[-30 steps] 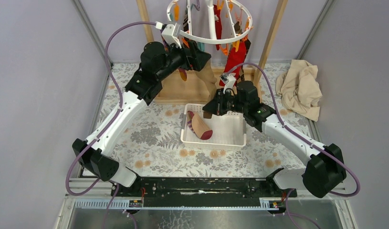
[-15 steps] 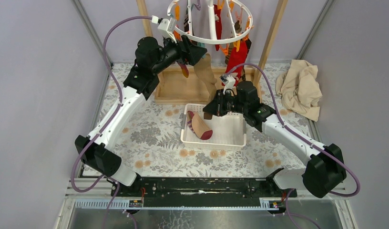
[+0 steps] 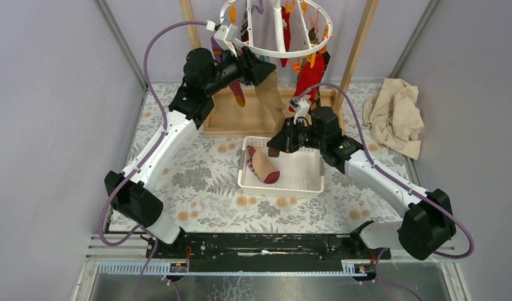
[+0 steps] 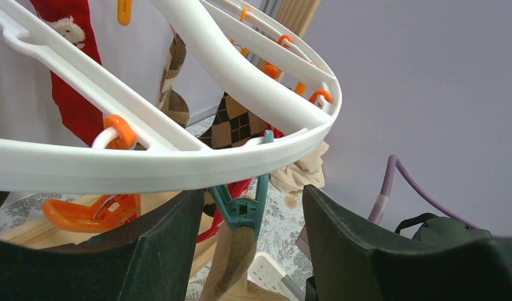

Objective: Remove the socks clipped to the hanger
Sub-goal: Remove the sock from the hanger.

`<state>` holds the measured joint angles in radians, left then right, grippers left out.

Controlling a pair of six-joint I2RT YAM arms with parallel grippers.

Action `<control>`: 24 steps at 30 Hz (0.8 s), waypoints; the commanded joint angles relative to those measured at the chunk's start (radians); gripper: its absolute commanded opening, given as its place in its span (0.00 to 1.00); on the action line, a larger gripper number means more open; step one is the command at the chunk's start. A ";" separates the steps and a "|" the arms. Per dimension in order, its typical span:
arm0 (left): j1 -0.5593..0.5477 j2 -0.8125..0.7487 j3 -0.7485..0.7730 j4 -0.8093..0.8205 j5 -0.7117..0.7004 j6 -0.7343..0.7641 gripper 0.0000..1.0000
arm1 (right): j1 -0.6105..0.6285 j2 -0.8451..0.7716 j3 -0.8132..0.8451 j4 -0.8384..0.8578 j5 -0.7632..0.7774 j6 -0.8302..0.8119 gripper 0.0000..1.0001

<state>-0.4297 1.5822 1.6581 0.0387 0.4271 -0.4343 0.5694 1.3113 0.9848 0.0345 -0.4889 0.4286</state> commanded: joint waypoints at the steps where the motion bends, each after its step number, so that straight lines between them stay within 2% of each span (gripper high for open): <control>1: 0.008 0.006 0.035 0.087 0.013 -0.012 0.65 | -0.001 -0.036 0.033 0.022 -0.018 -0.016 0.00; 13: 0.008 0.023 0.032 0.120 -0.003 -0.033 0.60 | 0.000 -0.040 0.022 0.012 -0.018 -0.027 0.00; 24: 0.008 0.037 0.050 0.119 -0.007 -0.032 0.48 | -0.001 -0.040 0.015 0.004 -0.020 -0.039 0.00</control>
<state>-0.4297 1.6070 1.6588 0.0948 0.4259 -0.4644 0.5694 1.3109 0.9848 0.0319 -0.4900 0.4110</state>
